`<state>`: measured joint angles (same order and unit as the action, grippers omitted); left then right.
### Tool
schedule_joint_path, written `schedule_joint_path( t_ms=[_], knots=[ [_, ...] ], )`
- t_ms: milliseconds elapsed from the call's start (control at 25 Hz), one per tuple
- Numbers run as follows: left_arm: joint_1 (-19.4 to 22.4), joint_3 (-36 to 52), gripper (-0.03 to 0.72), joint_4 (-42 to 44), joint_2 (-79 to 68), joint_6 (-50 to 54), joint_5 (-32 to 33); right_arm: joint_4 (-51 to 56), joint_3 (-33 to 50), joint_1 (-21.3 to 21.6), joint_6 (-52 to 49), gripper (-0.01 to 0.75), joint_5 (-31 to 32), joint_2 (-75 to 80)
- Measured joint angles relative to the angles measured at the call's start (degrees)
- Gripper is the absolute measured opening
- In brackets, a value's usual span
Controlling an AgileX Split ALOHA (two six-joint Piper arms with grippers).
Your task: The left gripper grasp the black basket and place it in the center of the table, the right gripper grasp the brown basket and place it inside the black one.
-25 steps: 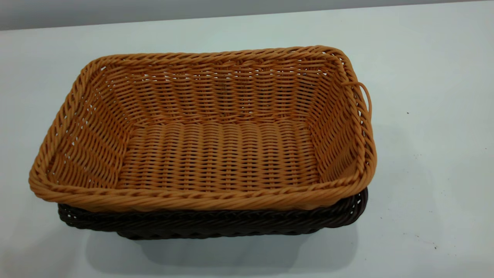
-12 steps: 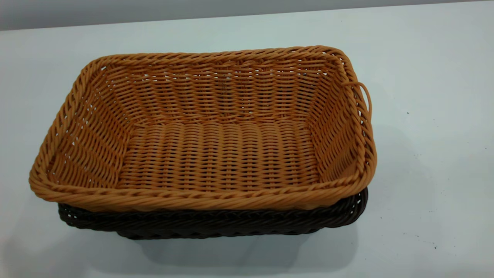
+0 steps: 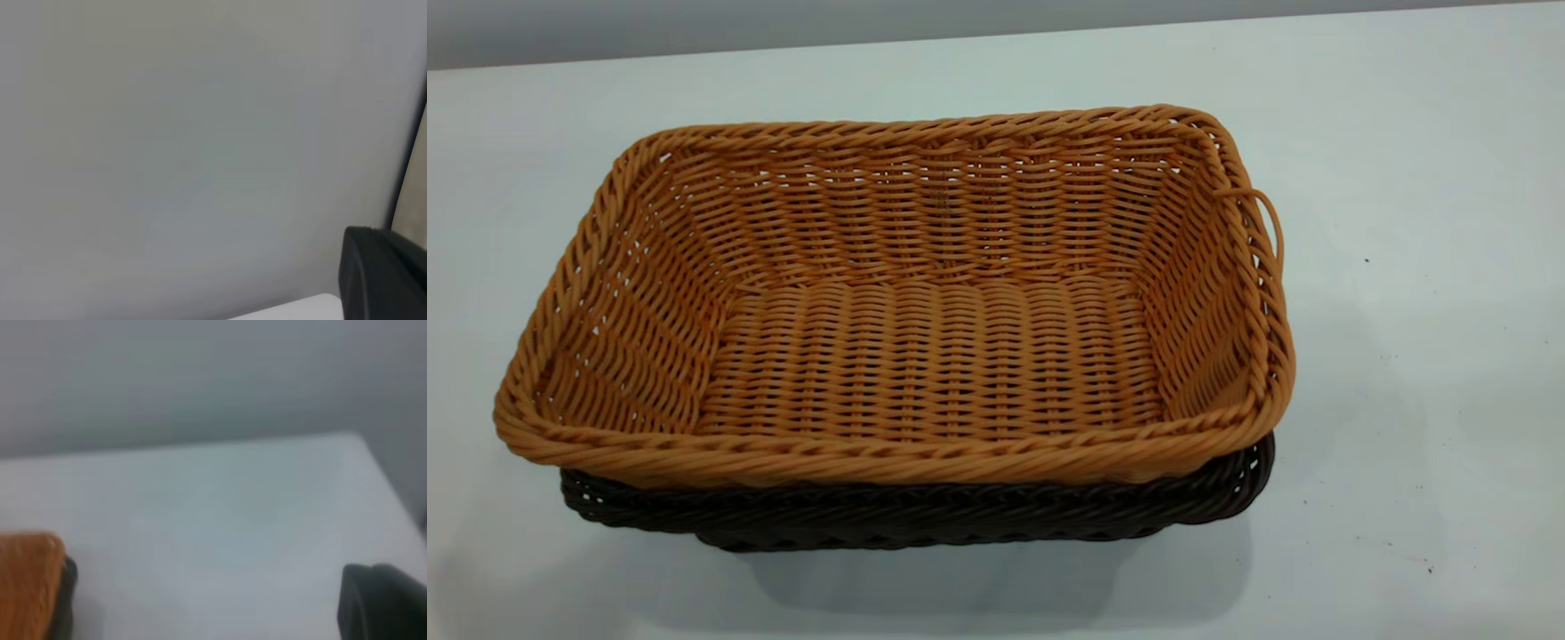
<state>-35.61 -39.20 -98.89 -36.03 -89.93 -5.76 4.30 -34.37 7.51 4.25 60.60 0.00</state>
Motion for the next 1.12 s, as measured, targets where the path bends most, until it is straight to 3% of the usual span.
schedule_joint_path(
  t_ms=[280, 1120],
  knots=[
    [0.0, 0.0, -0.001, 0.2, 0.4, 0.0, -0.3, -0.9, 6.7, 0.0, -0.3, 0.003, 0.3, 0.0],
    [0.0, 0.0, -0.001, 3.1, 0.4, 0.0, 0.3, -1.0, 6.6, 0.0, -0.5, 0.003, 0.0, 0.0]
  ],
)
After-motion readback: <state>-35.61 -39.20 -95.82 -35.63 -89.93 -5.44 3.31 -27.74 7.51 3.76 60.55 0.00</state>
